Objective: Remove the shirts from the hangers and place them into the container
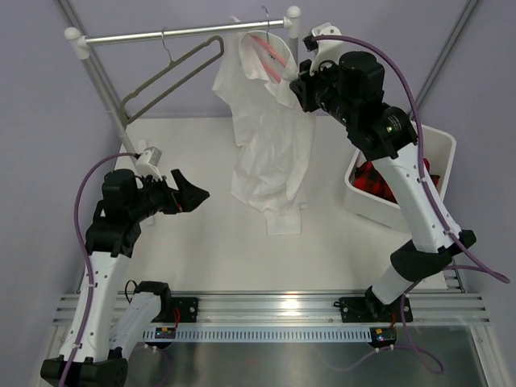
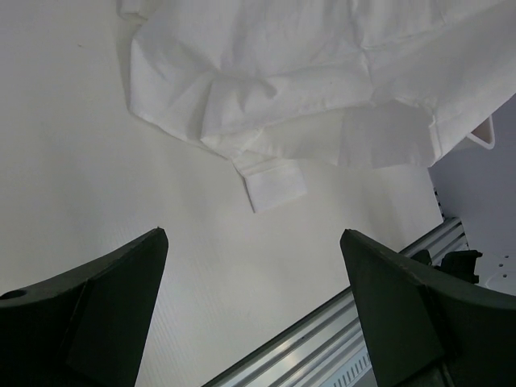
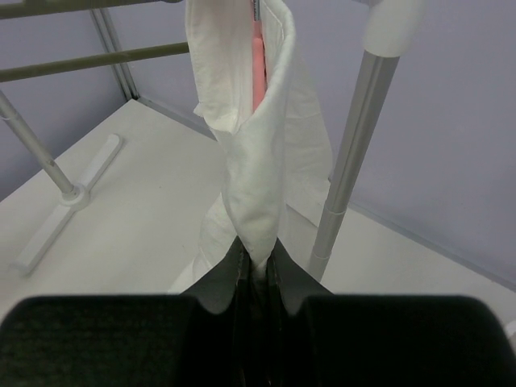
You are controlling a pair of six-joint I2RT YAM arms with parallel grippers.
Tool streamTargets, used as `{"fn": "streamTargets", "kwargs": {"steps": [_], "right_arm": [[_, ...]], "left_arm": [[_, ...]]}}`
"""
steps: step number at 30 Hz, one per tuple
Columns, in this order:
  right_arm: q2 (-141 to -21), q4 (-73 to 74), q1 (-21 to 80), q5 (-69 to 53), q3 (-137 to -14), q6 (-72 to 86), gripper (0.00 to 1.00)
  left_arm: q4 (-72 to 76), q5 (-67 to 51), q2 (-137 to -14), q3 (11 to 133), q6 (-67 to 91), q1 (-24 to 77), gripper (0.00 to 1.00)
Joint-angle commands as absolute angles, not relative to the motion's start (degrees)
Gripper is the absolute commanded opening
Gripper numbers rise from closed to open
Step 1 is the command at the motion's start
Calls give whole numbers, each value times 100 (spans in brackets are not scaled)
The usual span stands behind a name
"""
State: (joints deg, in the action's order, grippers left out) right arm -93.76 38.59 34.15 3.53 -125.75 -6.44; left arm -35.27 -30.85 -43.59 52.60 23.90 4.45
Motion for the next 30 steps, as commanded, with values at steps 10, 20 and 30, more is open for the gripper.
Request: {"fn": "streamTargets", "kwargs": {"steps": [10, 20, 30], "right_arm": [[-7903, 3164, 3595, -271, -10673, -45, 0], [-7594, 3261, 4306, -633, -9686, 668, 0], [-7445, 3270, 4447, -826, -9431, 923, 0]], "left_arm": [[-916, -4913, -5096, 6380, 2812, 887, 89], [-465, -2965, -6080, 7162, 1777, 2363, 88], [-272, -2233, -6451, 7373, 1574, 2601, 82]]}}
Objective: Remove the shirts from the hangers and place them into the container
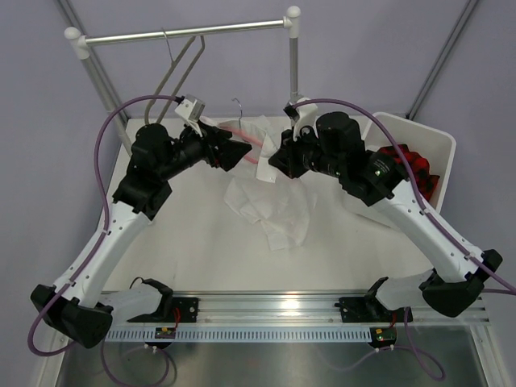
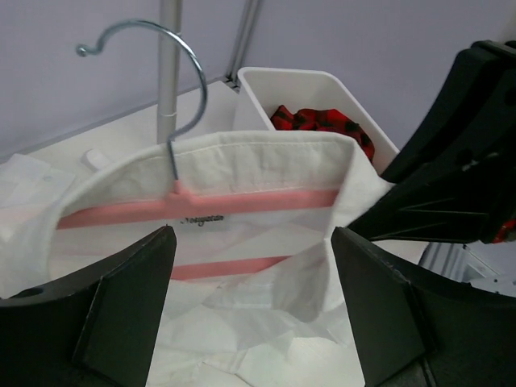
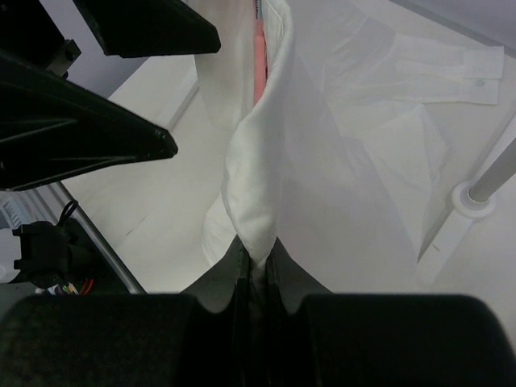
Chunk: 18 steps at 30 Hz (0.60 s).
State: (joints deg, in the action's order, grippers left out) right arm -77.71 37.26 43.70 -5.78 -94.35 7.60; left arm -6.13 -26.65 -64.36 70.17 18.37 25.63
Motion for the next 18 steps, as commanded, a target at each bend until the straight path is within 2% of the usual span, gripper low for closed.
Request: {"fn": "streamTargets", "kwargs": {"steps": [1, 9, 17, 18], "right_arm": [[-7375, 3252, 4447, -896, -9422, 940, 0], [-7172, 3191, 4491, -1142, -9246, 1046, 0], [-7014, 3234, 4526, -1178, -9281, 1055, 0], [-7014, 3260, 4526, -1134, -9316, 1055, 0]], "left_arm": [[-377, -2145, -6495, 7435, 1547, 2593, 82], [-413, -2171, -6838, 7883, 1652, 2636, 80], [-431, -2145, -7093, 7980, 1705, 2689, 59], [-431, -2136, -7093, 7972, 1714, 2698, 53]]}}
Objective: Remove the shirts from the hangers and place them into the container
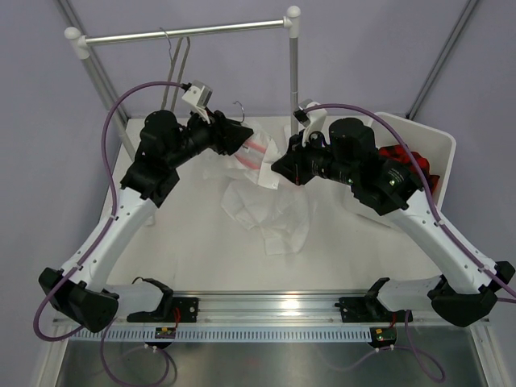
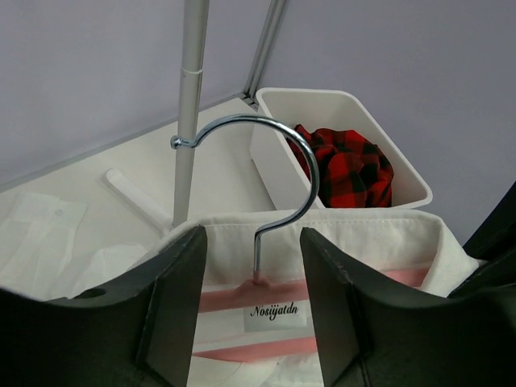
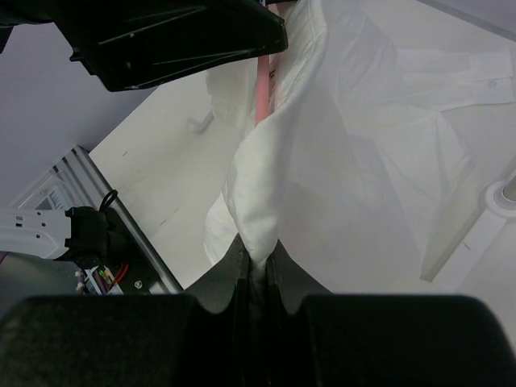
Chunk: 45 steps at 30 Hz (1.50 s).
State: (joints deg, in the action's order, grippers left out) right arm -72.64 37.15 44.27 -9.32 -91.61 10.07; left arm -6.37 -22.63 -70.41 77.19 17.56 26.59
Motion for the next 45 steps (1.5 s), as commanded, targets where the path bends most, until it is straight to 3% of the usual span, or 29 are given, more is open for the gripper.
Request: {"fn": "streamTargets", "kwargs": {"steps": [1, 6, 10, 14, 16, 18, 19, 22, 26, 31, 33, 37, 38, 40, 41, 43, 45], "right_arm": [[-7022, 3287, 4526, -1134, -9351, 1046, 0], [-7014, 3322, 4526, -985, -9422, 1002, 0], [-7014, 3366, 4526, -905, -9422, 967, 1], [-7005, 3392, 4535, -791, -9413, 940, 2], [-7014, 3445, 4526, -791, -9431, 923, 10], [-6953, 3437, 4526, -809, -9387, 914, 11], [-6917, 3437, 4526, -791, -9352, 940, 14], [-6742, 3463, 4526, -756, -9150, 940, 43], [-6443, 3437, 4526, -659, -8606, 905, 52], [-6091, 3392, 4526, -457, -8192, 949, 47], [-6003, 3419, 4526, -440, -8086, 967, 36], [-5740, 3437, 4526, -422, -7797, 1028, 36], [-5644, 3445, 4526, -404, -7752, 1046, 31], [-5581, 3480, 4526, -396, -7665, 1063, 6], [-5520, 3515, 4526, -361, -7647, 1081, 0], [-5450, 3551, 4526, -334, -7533, 1107, 16], [-5318, 3559, 4526, -308, -7454, 1116, 20]], "left_arm": [[-422, -2144, -7093, 7954, 1714, 2698, 51], [-457, -2109, -7049, 7919, 1740, 2777, 35], [-501, -2057, -7022, 7963, 1775, 2786, 0], [-632, -2039, -7049, 8156, 1810, 2795, 0], [-677, -2030, -7084, 8296, 1811, 2795, 0], [-738, -1978, -7084, 8393, 1811, 2795, 0], [-756, -1951, -7093, 8428, 1793, 2795, 0], [-922, -1854, -7154, 8656, 1749, 2795, 0], [-1063, -1881, -7233, 8885, 1749, 2786, 0], [-1142, -1890, -7269, 9070, 1688, 2795, 0], [-1213, -1872, -7286, 9149, 1653, 2795, 0], [-1309, -1837, -7330, 9255, 1582, 2795, 0], [-1310, -1846, -7339, 9264, 1573, 2795, 0], [-1292, -1837, -7348, 9281, 1573, 2795, 0], [-1301, -1828, -7374, 9299, 1573, 2795, 0], [-1309, -1854, -7400, 9342, 1565, 2795, 0], [-1301, -1854, -7427, 9352, 1564, 2795, 0]]}}
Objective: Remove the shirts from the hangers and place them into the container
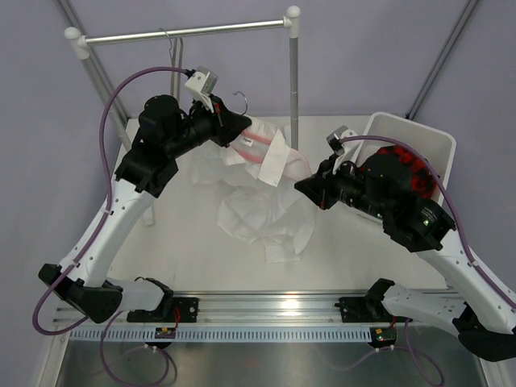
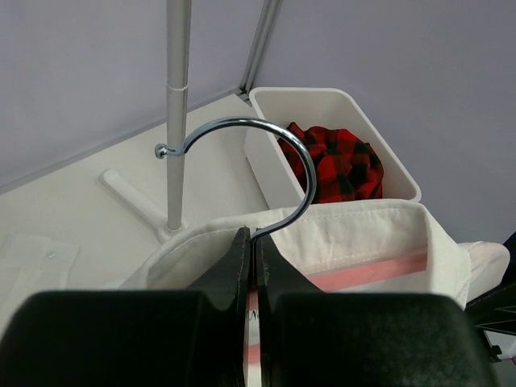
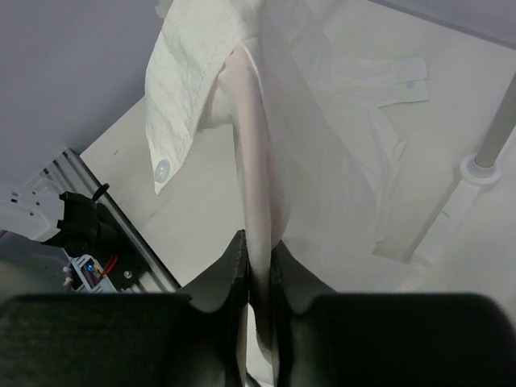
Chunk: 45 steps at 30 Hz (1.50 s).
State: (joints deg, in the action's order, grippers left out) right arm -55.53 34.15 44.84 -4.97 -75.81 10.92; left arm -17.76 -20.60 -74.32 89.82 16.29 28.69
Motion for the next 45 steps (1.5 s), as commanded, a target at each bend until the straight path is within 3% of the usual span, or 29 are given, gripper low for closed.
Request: {"fn": "streamTargets", "kwargs": {"steps": [1, 3, 4, 5, 8, 11, 13, 19, 24, 36, 40, 45], "right_arm": [[-5274, 3577, 4526, -325, -7401, 1116, 6], [-5168, 3595, 4526, -220, -7365, 1169, 0], [-5124, 3595, 4526, -211, -7304, 1195, 10], [-5046, 3612, 4526, -194, -7278, 1187, 28], [-4949, 3700, 4526, -167, -7207, 1195, 32], [-4878, 3709, 4526, -237, -7146, 1186, 25], [-4869, 3735, 4526, -263, -7128, 1213, 0], [-4483, 3700, 4535, 210, -7110, 1327, 0], [-3263, 3394, 4526, 694, -7014, 1380, 0], [-1178, 3682, 4518, -765, -5995, 2205, 0], [-1545, 4227, 4518, -222, -5986, 2259, 0], [-2757, 3484, 4526, 351, -6186, 1935, 0]], "left_arm": [[-1292, -1854, -7427, 9352, 1556, 2795, 0], [-1292, -1854, -7444, 9352, 1547, 2786, 0], [-1283, -1854, -7444, 9360, 1547, 2795, 0], [-1292, -1863, -7453, 9360, 1538, 2786, 0], [-1283, -1872, -7471, 9369, 1538, 2795, 0], [-1266, -1881, -7462, 9369, 1538, 2795, 0], [-1257, -1881, -7462, 9369, 1556, 2795, 0], [-1239, -1863, -7462, 9343, 1529, 2795, 0], [-994, -1872, -7479, 9159, 1748, 2786, 0], [-62, -1151, -7409, 8930, 3276, 2786, 0], [202, -1581, -7514, 9053, 3892, 2769, 0], [1404, -3355, -7497, 8869, 5824, 2777, 0]]}}
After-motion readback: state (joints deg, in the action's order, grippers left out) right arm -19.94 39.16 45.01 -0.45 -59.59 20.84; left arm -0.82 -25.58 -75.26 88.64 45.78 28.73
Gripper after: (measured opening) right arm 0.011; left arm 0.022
